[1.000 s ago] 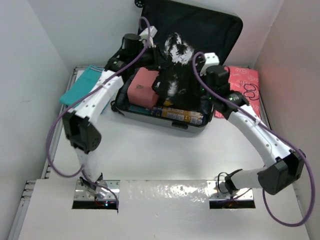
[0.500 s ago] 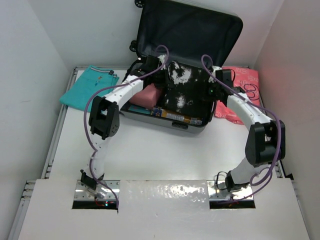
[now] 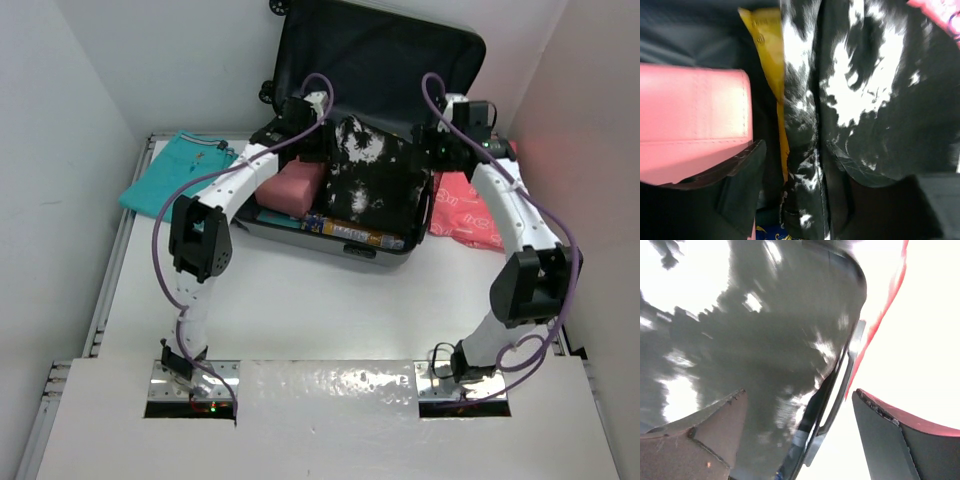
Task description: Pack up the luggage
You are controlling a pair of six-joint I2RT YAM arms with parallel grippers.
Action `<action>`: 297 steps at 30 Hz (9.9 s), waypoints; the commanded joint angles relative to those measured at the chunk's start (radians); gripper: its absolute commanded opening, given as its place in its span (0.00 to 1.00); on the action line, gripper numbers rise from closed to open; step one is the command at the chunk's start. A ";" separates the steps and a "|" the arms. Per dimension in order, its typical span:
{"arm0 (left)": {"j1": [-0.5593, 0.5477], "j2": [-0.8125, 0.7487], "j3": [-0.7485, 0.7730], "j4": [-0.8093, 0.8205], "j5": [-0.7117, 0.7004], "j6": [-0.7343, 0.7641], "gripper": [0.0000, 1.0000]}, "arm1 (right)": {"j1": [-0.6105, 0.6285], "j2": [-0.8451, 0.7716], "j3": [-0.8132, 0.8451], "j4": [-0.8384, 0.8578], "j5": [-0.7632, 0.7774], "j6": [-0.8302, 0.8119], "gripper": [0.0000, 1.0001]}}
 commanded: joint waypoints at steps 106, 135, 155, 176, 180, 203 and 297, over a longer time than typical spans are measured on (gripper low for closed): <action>0.944 -0.671 -1.182 -0.428 -0.108 0.064 0.28 | 0.884 0.038 -0.040 0.139 -0.006 0.120 0.66; 1.026 -0.288 -0.551 -0.382 -0.039 0.690 0.93 | 0.987 0.905 0.709 0.217 0.199 0.541 0.78; 1.029 -0.108 -0.758 -0.322 0.148 0.656 0.10 | 0.987 1.009 0.683 0.446 -0.023 0.619 0.06; 1.095 -0.732 -0.439 -0.562 0.389 0.756 0.00 | 0.937 0.604 0.711 0.521 0.049 0.383 0.00; 1.041 -0.726 -0.290 -0.530 0.494 0.624 0.00 | 0.876 0.526 0.712 0.484 0.040 0.399 0.00; 0.061 -0.051 0.232 -0.278 0.050 0.254 0.00 | 0.170 -0.243 -0.234 0.176 -0.054 0.257 0.00; 0.065 -0.292 0.019 -0.080 0.107 0.142 0.54 | -0.341 0.020 -0.754 0.624 0.380 1.001 0.60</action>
